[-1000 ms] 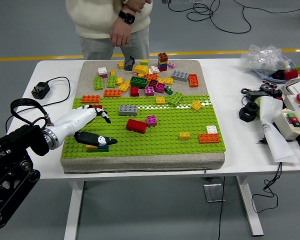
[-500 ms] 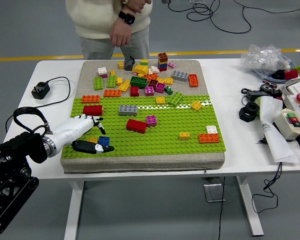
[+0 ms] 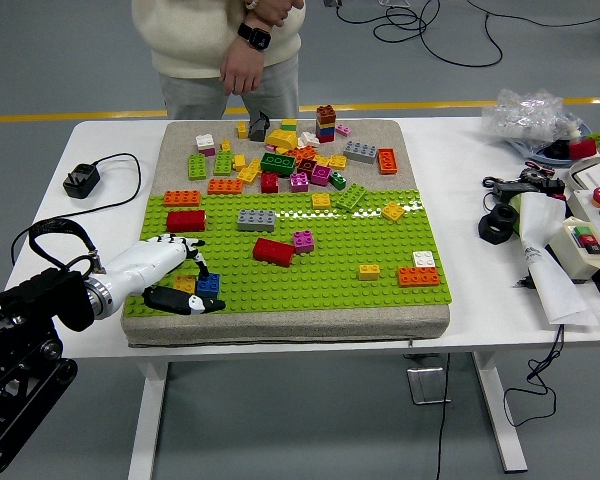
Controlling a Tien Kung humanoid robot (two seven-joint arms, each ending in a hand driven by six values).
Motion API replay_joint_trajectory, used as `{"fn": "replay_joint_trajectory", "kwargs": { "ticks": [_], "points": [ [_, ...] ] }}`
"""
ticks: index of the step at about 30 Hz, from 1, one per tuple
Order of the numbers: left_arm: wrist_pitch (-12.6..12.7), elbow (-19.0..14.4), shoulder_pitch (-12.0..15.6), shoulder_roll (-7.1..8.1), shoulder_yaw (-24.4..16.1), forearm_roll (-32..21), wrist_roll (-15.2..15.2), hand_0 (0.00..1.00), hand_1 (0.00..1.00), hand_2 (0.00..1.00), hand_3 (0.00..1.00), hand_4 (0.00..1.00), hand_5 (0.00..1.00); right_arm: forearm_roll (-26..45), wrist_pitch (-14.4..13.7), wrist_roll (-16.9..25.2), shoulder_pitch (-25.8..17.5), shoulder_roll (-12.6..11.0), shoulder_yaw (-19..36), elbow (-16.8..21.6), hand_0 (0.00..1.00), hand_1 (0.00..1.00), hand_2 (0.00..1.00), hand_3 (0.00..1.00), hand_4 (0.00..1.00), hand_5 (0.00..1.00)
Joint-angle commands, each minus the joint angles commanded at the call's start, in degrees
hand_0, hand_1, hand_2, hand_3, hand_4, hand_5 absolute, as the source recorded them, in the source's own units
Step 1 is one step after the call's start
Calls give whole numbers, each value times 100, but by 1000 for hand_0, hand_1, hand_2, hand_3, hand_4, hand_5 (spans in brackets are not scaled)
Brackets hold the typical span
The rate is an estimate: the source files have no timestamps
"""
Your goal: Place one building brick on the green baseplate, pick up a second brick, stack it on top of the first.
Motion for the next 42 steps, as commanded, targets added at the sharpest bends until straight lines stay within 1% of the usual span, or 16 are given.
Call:
{"fn": "replay_joint_trajectory", "kwargs": {
  "ticks": [18,20,21,31,42],
  "points": [
    [34,115,-16,-91,52,23,25,998,996,980,606,979,707,20,-6,-1,12,-9,12,0,765,699,736,747,998,632],
    [41,144,-22,-95,59,29,24,998,996,980,606,979,707,24,-7,-1,13,-10,12,0,765,699,736,747,998,632],
    [45,155,-24,-97,62,30,24,998,993,979,605,973,689,25,-7,-1,13,-10,13,0,765,697,736,747,998,631],
    [39,301,-29,-112,66,79,9,998,993,978,605,971,684,55,-12,1,15,-2,5,0,765,698,737,747,998,630],
    [45,328,-24,-126,124,87,5,998,988,975,601,966,667,46,-10,-2,13,-4,2,0,764,700,736,747,998,628]
  ]
}}
